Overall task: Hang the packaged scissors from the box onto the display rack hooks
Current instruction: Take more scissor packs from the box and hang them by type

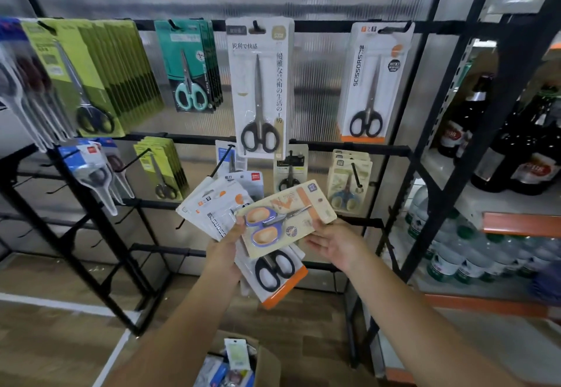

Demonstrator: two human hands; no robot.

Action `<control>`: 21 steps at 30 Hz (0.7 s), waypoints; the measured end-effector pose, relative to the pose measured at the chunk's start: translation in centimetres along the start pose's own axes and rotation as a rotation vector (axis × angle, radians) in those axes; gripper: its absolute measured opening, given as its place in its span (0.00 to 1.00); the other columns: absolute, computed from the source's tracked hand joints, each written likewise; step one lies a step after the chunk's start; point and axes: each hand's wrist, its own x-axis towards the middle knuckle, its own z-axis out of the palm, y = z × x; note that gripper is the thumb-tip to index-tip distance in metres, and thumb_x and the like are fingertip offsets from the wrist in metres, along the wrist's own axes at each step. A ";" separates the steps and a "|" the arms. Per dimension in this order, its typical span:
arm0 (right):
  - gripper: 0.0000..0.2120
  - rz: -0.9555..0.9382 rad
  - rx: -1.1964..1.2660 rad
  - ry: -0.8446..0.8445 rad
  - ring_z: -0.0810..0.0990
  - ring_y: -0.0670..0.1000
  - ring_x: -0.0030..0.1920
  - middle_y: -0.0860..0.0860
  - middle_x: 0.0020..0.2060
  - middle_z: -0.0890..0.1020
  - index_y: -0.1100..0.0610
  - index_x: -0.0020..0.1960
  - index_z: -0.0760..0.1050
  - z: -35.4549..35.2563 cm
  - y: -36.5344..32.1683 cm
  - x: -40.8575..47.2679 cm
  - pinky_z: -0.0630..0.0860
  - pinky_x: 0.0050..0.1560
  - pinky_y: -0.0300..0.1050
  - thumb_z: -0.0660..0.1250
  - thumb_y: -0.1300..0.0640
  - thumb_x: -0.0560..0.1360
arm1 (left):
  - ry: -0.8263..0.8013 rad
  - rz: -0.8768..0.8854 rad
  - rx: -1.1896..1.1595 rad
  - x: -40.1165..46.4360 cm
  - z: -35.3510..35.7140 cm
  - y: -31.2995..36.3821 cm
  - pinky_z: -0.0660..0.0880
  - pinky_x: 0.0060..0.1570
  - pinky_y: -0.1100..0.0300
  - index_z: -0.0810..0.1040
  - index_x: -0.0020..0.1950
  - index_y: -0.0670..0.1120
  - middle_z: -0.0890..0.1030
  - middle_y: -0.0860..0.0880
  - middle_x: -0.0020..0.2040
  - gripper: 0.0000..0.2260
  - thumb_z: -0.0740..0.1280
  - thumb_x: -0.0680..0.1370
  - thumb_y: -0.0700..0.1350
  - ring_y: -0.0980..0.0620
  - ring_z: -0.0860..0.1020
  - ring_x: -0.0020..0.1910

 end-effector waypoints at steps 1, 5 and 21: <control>0.09 -0.061 0.040 0.037 0.83 0.53 0.39 0.55 0.41 0.83 0.57 0.55 0.72 0.1 -0.1 0.0 0.78 0.36 0.46 0.61 0.66 0.77 | -0.008 -0.002 -0.026 0.0 0.1 -0.2 0.71 0.59 0.37 0.67 0.71 0.39 0.74 0.34 0.64 0.29 0.66 0.71 0.44 0.34 0.75 0.58; 0.10 -0.313 0.064 0.255 0.81 0.55 0.41 0.56 0.46 0.80 0.56 0.56 0.70 -1.1 -1.3 0.0 0.77 0.30 0.45 0.57 0.67 0.79 | 0.011 -0.007 -0.058 0.1 0.1 -0.6 0.70 0.62 0.36 0.67 0.71 0.40 0.74 0.37 0.65 0.32 0.68 0.68 0.43 0.35 0.74 0.63; 0.22 -0.694 -0.904 0.539 0.76 0.48 0.34 0.59 0.52 0.81 0.55 0.69 0.68 -7.5 -4.1 1.8 0.66 0.30 0.21 0.59 0.68 0.77 | -0.028 -0.043 0.012 1.1 0.4 -0.9 0.71 0.61 0.37 0.74 0.66 0.45 0.80 0.41 0.60 0.30 0.73 0.64 0.44 0.39 0.78 0.59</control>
